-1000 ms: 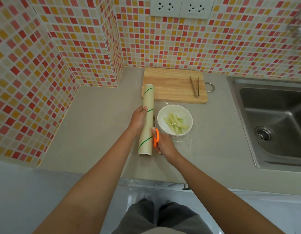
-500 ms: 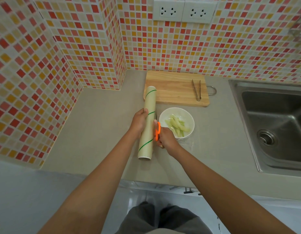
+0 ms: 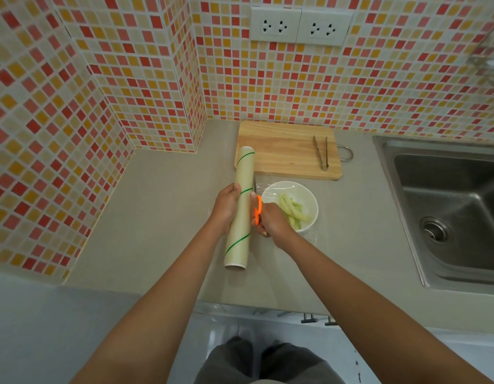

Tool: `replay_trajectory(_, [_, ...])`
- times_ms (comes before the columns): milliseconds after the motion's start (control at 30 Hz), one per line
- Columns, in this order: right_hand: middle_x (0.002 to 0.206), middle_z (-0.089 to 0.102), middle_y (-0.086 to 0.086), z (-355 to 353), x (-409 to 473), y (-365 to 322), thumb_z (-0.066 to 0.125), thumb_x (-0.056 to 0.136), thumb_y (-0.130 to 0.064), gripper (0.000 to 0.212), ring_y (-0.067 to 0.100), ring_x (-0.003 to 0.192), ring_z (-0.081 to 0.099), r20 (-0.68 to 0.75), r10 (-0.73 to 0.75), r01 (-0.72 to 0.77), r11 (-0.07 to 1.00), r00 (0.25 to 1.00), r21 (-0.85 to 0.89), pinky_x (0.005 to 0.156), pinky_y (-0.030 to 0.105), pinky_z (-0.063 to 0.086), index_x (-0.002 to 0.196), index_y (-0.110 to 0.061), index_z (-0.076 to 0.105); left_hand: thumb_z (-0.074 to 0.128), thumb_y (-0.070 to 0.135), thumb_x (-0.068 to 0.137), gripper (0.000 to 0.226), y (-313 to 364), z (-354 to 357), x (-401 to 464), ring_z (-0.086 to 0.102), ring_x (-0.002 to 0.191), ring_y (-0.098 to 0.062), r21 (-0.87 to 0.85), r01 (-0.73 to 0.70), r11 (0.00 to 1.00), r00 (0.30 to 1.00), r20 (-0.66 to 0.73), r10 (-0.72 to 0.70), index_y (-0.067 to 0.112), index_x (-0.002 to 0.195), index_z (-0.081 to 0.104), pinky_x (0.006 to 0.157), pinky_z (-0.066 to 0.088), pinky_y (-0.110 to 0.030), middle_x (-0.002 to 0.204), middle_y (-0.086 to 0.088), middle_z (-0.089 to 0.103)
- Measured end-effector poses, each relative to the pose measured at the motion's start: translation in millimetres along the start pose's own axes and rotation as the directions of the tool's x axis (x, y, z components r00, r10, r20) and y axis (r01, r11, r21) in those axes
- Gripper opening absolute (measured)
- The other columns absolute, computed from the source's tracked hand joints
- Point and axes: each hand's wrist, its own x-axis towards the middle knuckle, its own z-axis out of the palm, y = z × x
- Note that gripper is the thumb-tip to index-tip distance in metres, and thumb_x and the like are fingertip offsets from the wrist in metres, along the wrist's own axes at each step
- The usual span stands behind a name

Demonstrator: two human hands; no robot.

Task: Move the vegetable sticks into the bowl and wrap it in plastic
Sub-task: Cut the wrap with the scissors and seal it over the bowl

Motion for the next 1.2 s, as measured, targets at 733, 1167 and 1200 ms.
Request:
replay_trajectory(733, [0.054, 0.053, 0.006, -14.5, 42.2, -35.0, 0.051, 0.087, -0.062, 0.056, 0.012, 0.027, 0.032, 0.023, 0.03, -0.033, 0.994, 0.999, 0.106, 0.035, 0.016, 0.022, 0.059, -0.013, 0.049, 0.036, 0.026, 0.103, 0.038, 0.8, -1.7, -7.8, 0.056, 0.078, -0.03, -0.025, -0.017, 1.0, 0.999, 0.034, 0.017, -0.003, 0.111, 0.059, 0.076, 0.046, -0.043, 0.091, -0.022, 0.061])
replay_trajectory(1167, [0.052, 0.044, 0.006, -23.7, 54.1, -55.1, 0.054, 0.092, -0.047, 0.049, 0.012, 0.029, 0.026, -0.006, -0.035, 0.036, 0.989, 0.999, 0.146, 0.038, 0.017, 0.016, 0.057, -0.012, 0.05, 0.037, 0.027, 0.102, 0.031, -2.6, -5.8, -18.1, 0.059, 0.053, -0.024, -0.087, 0.009, 0.996, 0.997, 0.079, -0.002, 0.008, 0.104, 0.062, 0.054, 0.051, -0.031, 0.072, -0.013, 0.064])
replay_trajectory(1200, [0.054, 0.043, 0.007, -25.1, 55.0, -56.5, 0.054, 0.094, -0.041, 0.046, 0.011, 0.028, 0.026, -0.013, -0.051, 0.053, 0.986, 0.999, 0.158, 0.038, 0.017, 0.015, 0.058, -0.013, 0.051, 0.038, 0.027, 0.102, 0.03, -3.9, -6.8, -19.0, 0.059, 0.053, -0.025, -0.088, 0.011, 0.996, 0.997, 0.075, -0.004, 0.01, 0.102, 0.063, 0.054, 0.051, -0.032, 0.072, -0.012, 0.064])
